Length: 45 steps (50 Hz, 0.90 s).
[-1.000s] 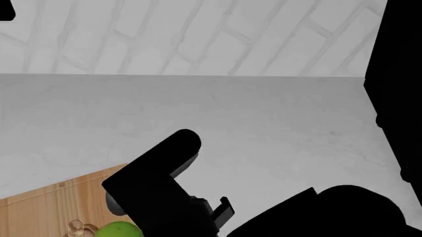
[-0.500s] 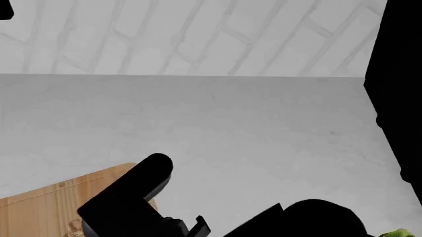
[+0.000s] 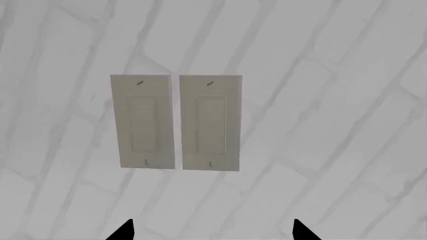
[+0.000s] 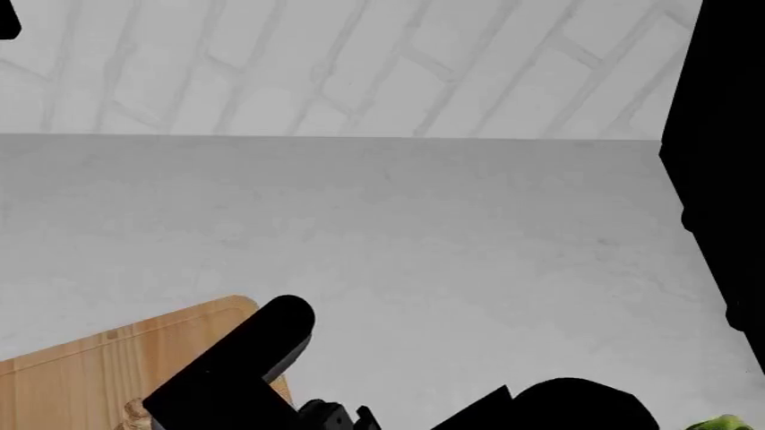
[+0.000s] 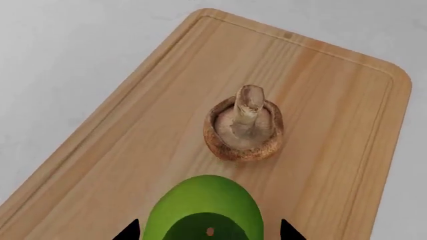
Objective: Clear the non-vegetable object off the cutting board and place the vegetables onto it.
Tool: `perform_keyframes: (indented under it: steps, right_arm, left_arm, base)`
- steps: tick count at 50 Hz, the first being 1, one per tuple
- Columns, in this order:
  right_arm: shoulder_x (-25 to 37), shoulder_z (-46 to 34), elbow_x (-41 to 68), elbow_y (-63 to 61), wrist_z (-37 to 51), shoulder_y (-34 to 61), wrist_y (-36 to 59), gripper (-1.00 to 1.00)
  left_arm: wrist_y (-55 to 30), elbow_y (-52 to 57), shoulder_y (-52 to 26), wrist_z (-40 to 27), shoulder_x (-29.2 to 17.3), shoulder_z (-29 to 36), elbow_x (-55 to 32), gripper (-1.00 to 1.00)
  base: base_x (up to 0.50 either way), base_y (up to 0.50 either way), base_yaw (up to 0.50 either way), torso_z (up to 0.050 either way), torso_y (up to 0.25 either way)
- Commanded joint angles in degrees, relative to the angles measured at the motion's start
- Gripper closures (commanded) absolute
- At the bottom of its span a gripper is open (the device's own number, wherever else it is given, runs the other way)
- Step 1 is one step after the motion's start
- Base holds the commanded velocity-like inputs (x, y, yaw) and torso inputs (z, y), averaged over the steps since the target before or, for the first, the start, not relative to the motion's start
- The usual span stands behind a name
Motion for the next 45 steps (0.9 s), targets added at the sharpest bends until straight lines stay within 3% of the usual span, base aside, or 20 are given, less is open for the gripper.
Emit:
perform_keyframes:
  steps: [1, 18, 45]
  right_arm:
    - [0.03, 2.78, 0.31, -2.49, 0.23, 2.67, 0.12, -1.00]
    - [3.26, 7.13, 9.15, -7.15, 6.30, 11.77, -1.98, -1.00]
    - [19.81, 14.72, 14.13, -24.57, 24.23, 15.39, -12.38, -1.00]
  left_arm:
    - [0.60, 0.36, 0.11, 2.13, 1.27, -1.85, -0.79, -1.00]
    - [0.07, 0.19, -1.11, 1.81, 1.48, -1.51, -1.27, -1.00]
    - [-0.57, 3.74, 1.75, 1.17, 0.51, -2.76, -3.10, -1.00]
  base:
    - [0.00, 0.00, 0.00, 0.000, 0.000]
    - [0.00, 0.00, 0.00, 0.000, 0.000]
    - [0.00, 0.00, 0.00, 0.000, 0.000]
